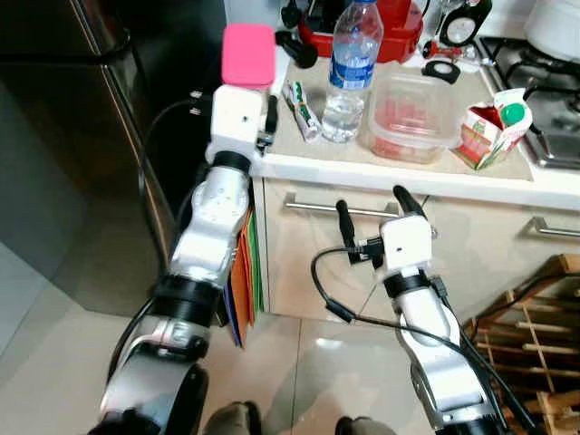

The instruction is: Restocking fridge

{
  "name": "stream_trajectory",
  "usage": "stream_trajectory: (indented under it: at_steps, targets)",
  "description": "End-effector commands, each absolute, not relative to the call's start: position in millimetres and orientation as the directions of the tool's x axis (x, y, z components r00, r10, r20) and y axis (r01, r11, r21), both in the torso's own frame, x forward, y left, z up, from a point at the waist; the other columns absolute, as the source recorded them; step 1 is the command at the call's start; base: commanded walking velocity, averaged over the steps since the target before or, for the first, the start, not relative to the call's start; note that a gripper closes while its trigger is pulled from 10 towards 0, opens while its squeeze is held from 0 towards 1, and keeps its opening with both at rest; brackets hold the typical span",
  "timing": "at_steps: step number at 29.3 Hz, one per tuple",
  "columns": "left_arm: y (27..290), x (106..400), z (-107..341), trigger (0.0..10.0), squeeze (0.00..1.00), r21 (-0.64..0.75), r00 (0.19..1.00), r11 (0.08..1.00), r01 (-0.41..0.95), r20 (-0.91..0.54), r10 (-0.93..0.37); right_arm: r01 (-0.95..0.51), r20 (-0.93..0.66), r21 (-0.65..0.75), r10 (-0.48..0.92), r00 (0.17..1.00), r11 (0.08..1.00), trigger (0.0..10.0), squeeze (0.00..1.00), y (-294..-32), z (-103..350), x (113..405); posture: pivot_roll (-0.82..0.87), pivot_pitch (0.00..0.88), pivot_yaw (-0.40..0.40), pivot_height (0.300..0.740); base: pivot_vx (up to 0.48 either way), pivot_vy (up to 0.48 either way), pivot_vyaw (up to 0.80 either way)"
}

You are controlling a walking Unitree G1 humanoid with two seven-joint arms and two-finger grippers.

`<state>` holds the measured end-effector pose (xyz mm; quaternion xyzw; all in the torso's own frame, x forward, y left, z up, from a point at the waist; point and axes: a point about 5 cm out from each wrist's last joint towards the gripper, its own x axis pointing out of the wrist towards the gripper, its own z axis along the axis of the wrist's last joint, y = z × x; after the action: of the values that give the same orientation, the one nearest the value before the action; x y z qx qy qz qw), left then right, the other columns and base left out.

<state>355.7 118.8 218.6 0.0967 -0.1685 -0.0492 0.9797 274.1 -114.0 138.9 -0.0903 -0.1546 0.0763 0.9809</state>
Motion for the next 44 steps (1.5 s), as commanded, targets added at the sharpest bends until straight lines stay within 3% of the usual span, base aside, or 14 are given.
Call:
stream_trajectory:
  at_steps: [1, 7, 14, 16, 19, 26, 27, 28, 34, 44]
  targets:
    - [125.3, 349.2, 221.2, 0.0, 0.0, 0.204, 0.934, 0.974, 0.104, 0.317, -0.166, -0.067, 0.286, -0.162, 0.112, 0.952, 0.984, 10.0, 0.0, -123.6, 140.7, 278.7, 0.04, 0.0, 0.005, 0.74, 0.0, 0.0, 0.0]
    - [151.2, 324.0, 207.3, 0.0, 0.0, 0.192, 0.938, 0.968, 0.164, 0.273, -0.213, 0.008, 0.279, -0.145, 0.033, 0.96, 0.989, 10.0, 0.0, -139.7, 141.0, 275.0, 0.04, 0.0, 0.001, 0.74, 0.0, 0.0, 0.0]
    - [146.3, 287.5, 189.8, 0.0, 0.0, 0.147, 0.919, 0.935, 0.322, 0.19, -0.346, 0.09, 0.254, -0.169, -0.045, 0.966, 0.981, 10.0, 0.0, -156.2, 134.6, 259.9, 0.04, 0.0, -0.005, 0.74, 0.0, 0.0, 0.0]
    - [142.5, 275.1, 167.6, 0.0, 0.0, 0.11, 0.916, 0.924, 0.367, 0.132, -0.379, 0.16, 0.223, -0.157, -0.123, 0.967, 0.975, 10.0, 0.0, -168.0, 131.9, 255.7, 0.02, 0.0, -0.013, 0.74, 0.0, 0.0, 0.0]
    - [142.3, 268.3, 137.8, 0.0, 0.0, 0.032, 0.924, 0.925, 0.378, 0.046, -0.379, 0.168, 0.181, -0.114, -0.146, 0.972, 0.979, 10.0, 0.0, -173.1, 127.8, 255.3, 0.01, 0.0, -0.025, 0.74, 0.0, 0.0, 0.0]
    - [140.1, 272.1, 126.2, 0.0, 0.0, -0.038, 0.945, 0.944, 0.327, -0.006, -0.328, 0.127, 0.122, -0.026, -0.123, 0.985, 0.992, 10.0, 0.0, -172.5, 122.4, 263.8, 0.0, 0.0, -0.026, 0.74, 0.0, 0.0, 0.0]
    - [138.4, 275.9, 127.9, 2.9, 0.0, -0.015, 0.949, 0.949, 0.314, -0.008, -0.314, 0.118, 0.121, -0.029, -0.114, 0.986, 0.993, 10.0, 0.0, -170.0, 123.6, 266.6, -0.02, 0.0, -0.02, 0.74, 0.0, 0.0, 0.0]
    - [137.1, 279.9, 129.5, 10.0, 0.0, 0.013, 0.955, 0.955, 0.297, -0.008, -0.297, 0.107, 0.12, -0.033, -0.103, 0.987, 0.994, 10.0, 0.0, -166.8, 124.8, 269.3, -0.02, 0.0, -0.02, 0.74, 0.0, 0.0, 0.0]
    - [122.9, 296.1, 137.3, 10.0, 0.0, 0.063, 0.947, 0.946, 0.317, 0.032, -0.319, 0.107, 0.125, -0.067, -0.098, 0.987, 0.992, 10.0, 0.0, -166.5, 123.4, 276.2, -0.04, 0.0, -0.027, 0.74, 0.0, 0.0, 0.0]
    - [121.6, 306.0, 144.1, 10.0, 0.0, 0.076, 0.949, 0.95, 0.304, 0.064, -0.309, 0.08, 0.131, -0.086, -0.068, 0.989, 0.993, 10.0, 0.0, -165.2, 126.7, 285.2, -0.02, 0.0, -0.027, 0.74, 0.0, 0.0, 0.0]
